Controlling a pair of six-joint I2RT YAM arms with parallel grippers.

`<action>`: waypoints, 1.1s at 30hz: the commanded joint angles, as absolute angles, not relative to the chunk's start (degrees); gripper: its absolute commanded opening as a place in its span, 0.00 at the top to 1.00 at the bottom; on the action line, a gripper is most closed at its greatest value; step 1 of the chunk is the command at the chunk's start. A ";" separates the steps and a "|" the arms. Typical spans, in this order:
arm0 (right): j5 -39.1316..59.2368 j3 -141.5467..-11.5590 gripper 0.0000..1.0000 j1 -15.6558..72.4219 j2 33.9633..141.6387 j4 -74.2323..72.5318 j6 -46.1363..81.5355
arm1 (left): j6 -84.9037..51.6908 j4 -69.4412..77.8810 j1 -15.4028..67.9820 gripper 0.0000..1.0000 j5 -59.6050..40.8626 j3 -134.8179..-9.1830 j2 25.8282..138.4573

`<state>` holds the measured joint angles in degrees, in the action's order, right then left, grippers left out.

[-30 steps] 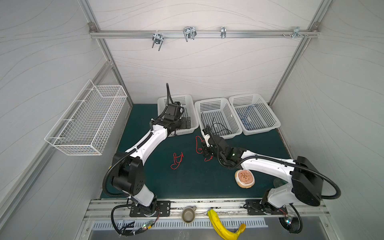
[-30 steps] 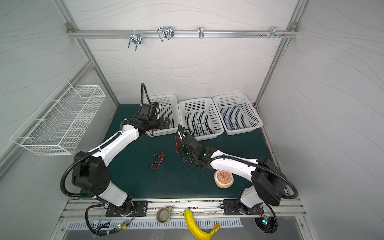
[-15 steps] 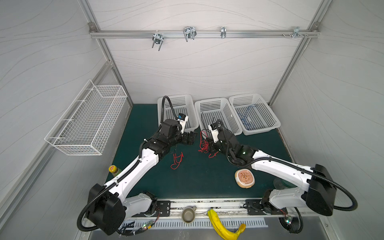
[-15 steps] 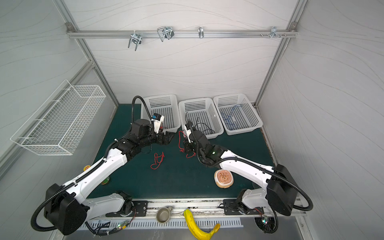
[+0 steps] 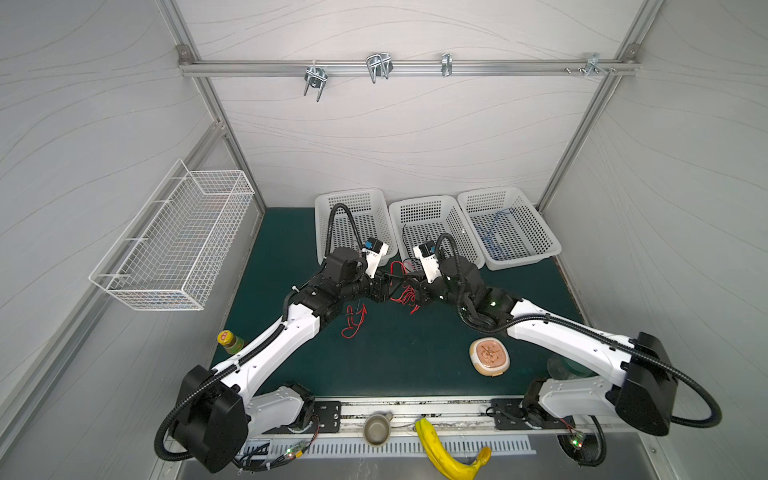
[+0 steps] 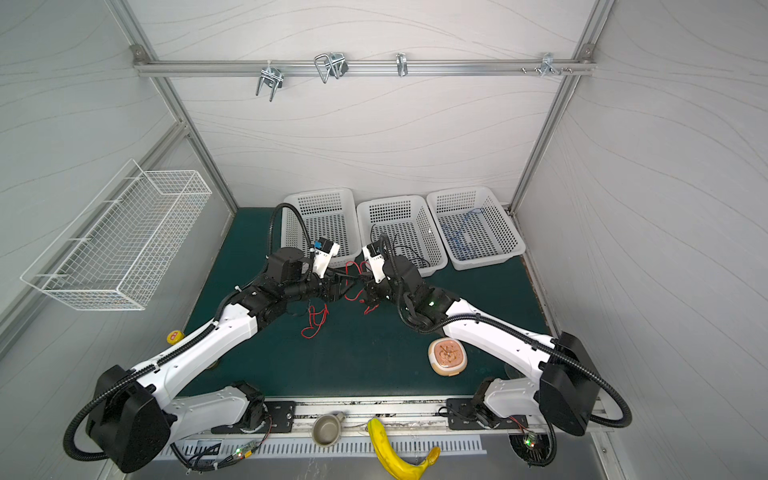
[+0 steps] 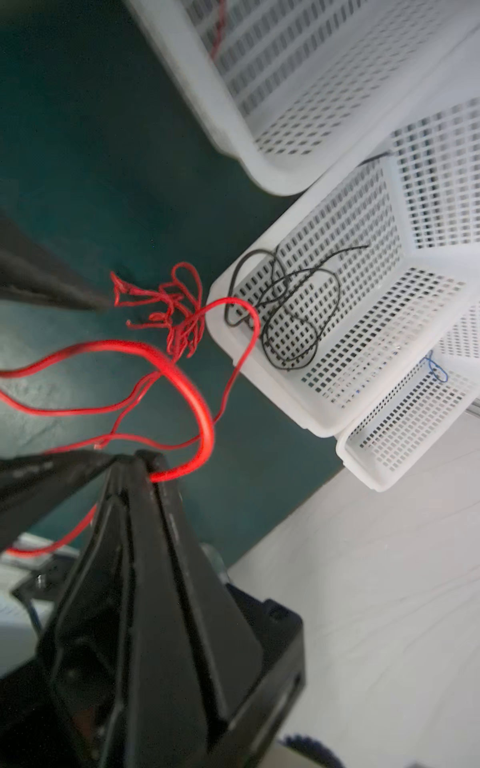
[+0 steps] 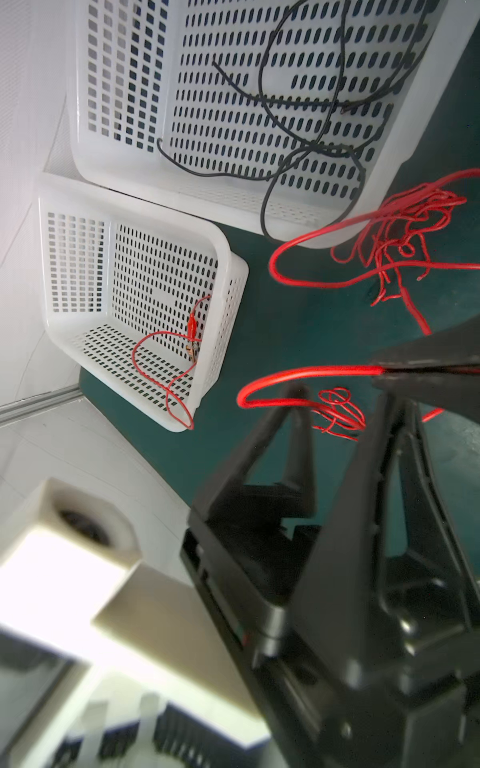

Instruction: Untangle the cables

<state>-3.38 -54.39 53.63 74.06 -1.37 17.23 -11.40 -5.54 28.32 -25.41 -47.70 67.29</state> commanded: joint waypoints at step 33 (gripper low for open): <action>-14.46 -43.57 0.59 52.34 60.31 -1.76 17.10 | -7.12 -14.43 28.74 1.00 9.47 -67.66 69.45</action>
